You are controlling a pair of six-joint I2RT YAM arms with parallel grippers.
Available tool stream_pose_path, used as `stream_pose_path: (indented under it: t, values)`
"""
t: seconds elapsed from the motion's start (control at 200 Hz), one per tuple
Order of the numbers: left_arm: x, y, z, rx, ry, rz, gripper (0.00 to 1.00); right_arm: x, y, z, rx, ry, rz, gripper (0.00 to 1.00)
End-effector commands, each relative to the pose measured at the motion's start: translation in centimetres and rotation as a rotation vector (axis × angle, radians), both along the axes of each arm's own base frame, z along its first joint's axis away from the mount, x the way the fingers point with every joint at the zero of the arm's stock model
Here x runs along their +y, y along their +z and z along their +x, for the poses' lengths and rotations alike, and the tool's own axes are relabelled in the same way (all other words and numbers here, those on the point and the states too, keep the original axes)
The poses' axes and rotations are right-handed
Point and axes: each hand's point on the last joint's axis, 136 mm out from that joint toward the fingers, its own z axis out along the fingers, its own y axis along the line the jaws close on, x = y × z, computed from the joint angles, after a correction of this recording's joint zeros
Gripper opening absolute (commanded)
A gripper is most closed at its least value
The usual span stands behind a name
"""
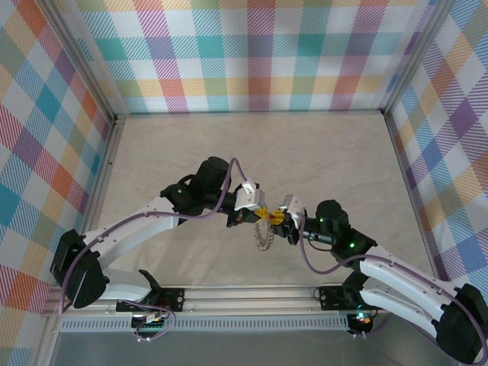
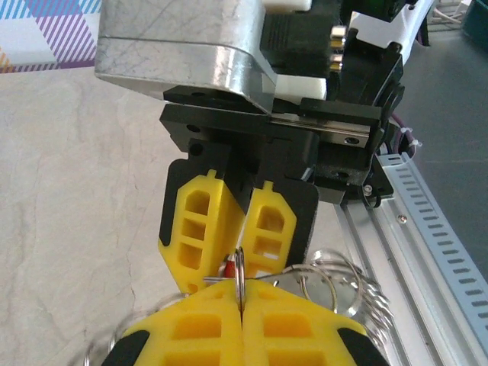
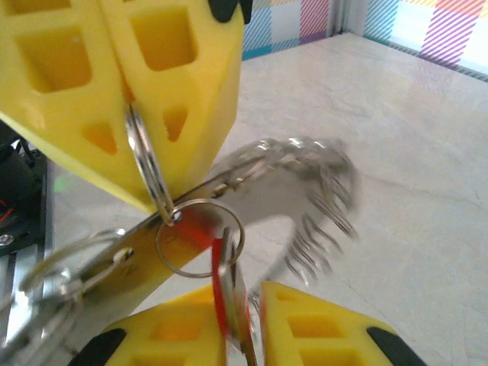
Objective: Put the keys on the keyring
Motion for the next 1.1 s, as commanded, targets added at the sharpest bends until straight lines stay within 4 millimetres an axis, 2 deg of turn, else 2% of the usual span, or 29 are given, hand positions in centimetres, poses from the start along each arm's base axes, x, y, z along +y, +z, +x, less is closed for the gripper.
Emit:
stream_pose_path:
  t: [0.0,0.27,0.45,0.475,0.595,0.9,0.945,1.03,1.095]
  values:
    - [-0.3,1.5,-0.6,-0.030,-0.022,-0.050,0.00,-0.1,1.3,-0.1,-0.078,0.016,-0.016,0.10]
    - [-0.5,0.7,-0.3,-0.026,-0.023,-0.029,0.00,-1.2,1.8,-0.4,-0.143,-0.001,-0.068,0.02]
    - [-0.3,0.0,-0.2,-0.039,-0.021,0.008,0.00,-1.2,2.4,-0.5,-0.165,0.034,-0.149,0.00]
    - [-0.1,-0.7,-0.5,-0.022,-0.023,0.038,0.00,-1.2,2.5,-0.6,-0.171,0.048,-0.166,0.00]
    - [0.0,-1.4,-0.3,-0.026,-0.022,0.074,0.00,-1.1,2.7,-0.6,-0.176,0.084,-0.236,0.00]
    - [-0.3,-1.7,0.1,-0.009,0.000,0.063,0.00,-1.2,3.5,0.3,-0.243,0.113,-0.365,0.00]
    - [-0.6,-1.5,0.9,-0.011,0.039,0.042,0.00,-1.4,3.6,0.5,-0.261,0.118,-0.397,0.00]
    - [-0.7,-1.9,1.5,0.021,0.076,0.038,0.21,-1.9,3.8,1.0,-0.296,0.114,-0.456,0.00]
    - [-0.6,-2.1,1.6,0.046,0.081,0.040,0.27,-2.1,4.0,1.4,-0.328,0.114,-0.494,0.00]
